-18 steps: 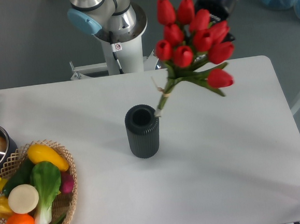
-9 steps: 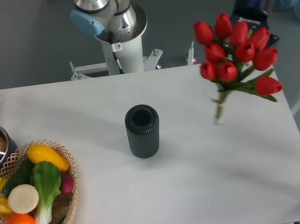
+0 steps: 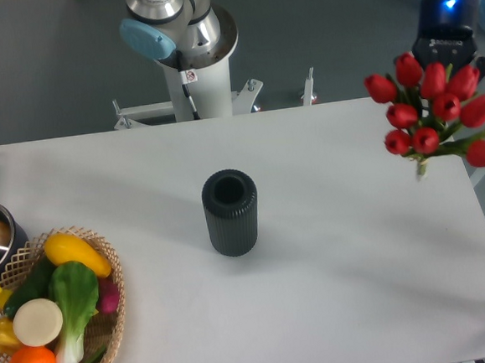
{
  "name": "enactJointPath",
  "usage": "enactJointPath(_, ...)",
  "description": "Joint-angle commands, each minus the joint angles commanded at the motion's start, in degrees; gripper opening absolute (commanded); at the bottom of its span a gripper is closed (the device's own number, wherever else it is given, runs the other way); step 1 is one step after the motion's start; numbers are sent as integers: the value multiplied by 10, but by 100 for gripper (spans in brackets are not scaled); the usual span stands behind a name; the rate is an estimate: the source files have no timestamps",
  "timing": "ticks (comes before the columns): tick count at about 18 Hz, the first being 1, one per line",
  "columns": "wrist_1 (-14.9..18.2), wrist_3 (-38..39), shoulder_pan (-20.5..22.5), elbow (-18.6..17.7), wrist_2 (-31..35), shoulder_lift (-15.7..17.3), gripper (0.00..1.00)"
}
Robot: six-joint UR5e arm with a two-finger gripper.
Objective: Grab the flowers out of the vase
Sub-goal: 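Carry the tulip bunch up and away from the vase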
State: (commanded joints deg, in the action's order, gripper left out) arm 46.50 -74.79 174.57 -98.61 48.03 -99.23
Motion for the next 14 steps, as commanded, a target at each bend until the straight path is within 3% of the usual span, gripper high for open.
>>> enactJointPath(2,3,1,-24,-2,81,2,10)
enactJointPath(5,10,3,-51,6,149,-1,10)
enactJointPath(11,63,1,-108,53,283,-18,12)
enactJointPath(14,81,2,-134,58,337,-25,12)
